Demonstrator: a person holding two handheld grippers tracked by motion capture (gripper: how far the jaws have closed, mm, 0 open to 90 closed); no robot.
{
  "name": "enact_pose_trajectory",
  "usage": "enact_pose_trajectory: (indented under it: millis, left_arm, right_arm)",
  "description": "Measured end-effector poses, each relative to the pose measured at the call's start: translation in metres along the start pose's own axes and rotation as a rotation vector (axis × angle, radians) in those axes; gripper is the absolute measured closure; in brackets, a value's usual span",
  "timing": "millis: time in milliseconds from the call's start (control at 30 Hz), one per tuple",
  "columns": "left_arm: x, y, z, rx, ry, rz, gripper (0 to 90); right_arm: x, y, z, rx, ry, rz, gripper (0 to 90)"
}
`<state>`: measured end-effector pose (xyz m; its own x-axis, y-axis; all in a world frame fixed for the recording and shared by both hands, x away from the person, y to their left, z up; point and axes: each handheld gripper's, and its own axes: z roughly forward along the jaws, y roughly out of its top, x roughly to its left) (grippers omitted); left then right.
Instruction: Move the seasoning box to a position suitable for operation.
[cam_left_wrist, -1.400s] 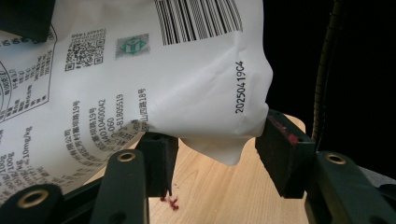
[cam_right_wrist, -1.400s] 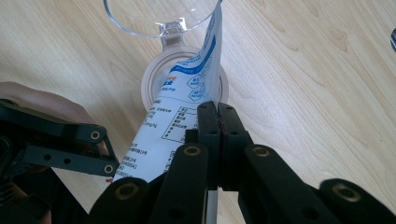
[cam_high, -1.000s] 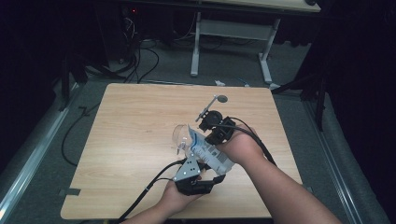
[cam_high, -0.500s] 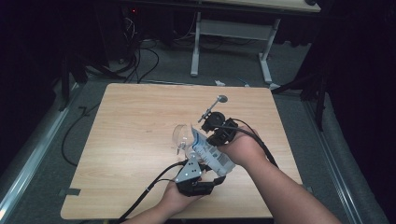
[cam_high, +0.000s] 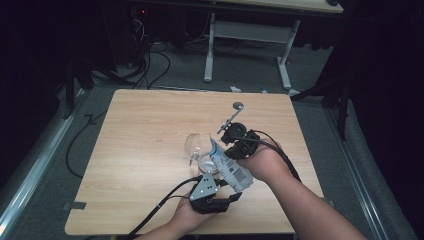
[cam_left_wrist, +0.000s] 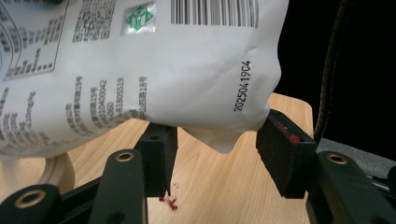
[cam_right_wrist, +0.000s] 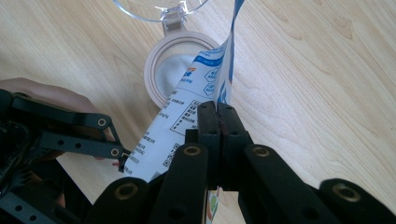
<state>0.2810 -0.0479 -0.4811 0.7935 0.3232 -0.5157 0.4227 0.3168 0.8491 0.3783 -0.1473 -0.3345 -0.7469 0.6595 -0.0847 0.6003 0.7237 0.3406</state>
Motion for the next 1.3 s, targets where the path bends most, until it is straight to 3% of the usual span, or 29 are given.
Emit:
enact_pose_trajectory:
  millis: [1300]
  left_arm:
    - [0.014,-0.010,-0.002,0.027,0.050,0.006,47.9]
  right_arm:
    - [0.003,-0.008,-0.004,-0.012,0.032,0.025,89.8]
